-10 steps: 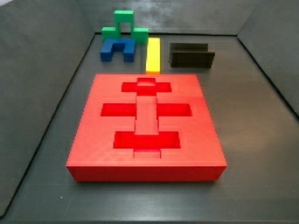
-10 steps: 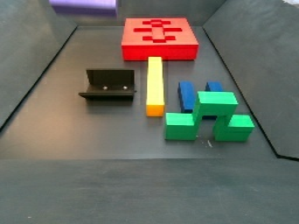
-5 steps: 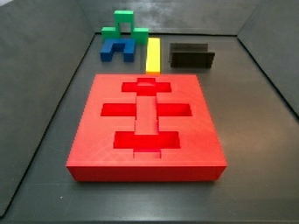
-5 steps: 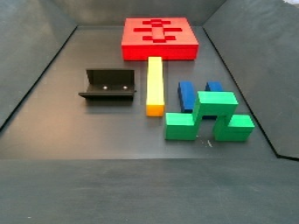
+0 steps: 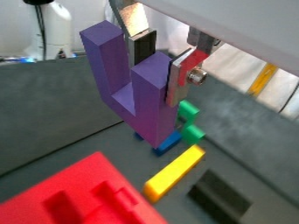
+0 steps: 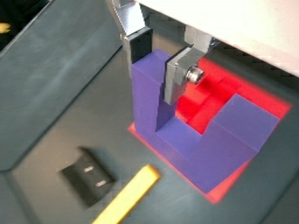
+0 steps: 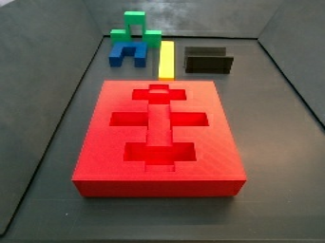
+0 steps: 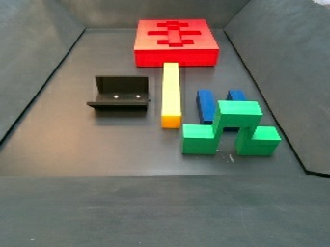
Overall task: Pick up the purple object. Move up. Place the purple object on the fixture. Regrasp the purple object. Move to above the board. Insert the purple object.
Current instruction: Move to above the board, then insert the purple object.
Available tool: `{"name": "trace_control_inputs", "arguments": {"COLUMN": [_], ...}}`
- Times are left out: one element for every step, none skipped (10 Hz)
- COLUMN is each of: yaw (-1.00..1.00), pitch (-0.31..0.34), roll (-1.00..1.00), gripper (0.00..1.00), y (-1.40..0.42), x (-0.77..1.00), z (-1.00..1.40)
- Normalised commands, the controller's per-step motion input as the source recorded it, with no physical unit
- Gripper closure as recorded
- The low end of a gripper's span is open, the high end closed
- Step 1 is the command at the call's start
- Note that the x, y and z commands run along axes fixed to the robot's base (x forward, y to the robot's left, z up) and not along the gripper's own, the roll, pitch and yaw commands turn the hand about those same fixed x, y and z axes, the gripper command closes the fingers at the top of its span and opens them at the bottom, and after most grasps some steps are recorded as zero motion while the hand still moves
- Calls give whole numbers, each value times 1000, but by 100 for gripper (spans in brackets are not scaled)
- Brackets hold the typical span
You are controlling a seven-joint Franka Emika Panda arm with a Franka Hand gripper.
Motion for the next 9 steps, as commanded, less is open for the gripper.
{"name": "trace_control_inputs", "arguments": {"yaw": [-81,-64,-54,-35,-21,-9,0,0,46], "pitch": [106,80,47,16,-7,-13,0,-64,-51], "roll": [-1000,-1000,-901,-695,-481,-256,0,-121,-129], "gripper": [100,100,100,100,100,100,100,100,100], "y": [-139,-87,-26,12,14,4,-63,-409,-663], "x": [-142,-108,-108,-90,-73,-44,0,114,209], "z": [22,30,1,8,7,-3,-54,-331,-403]}}
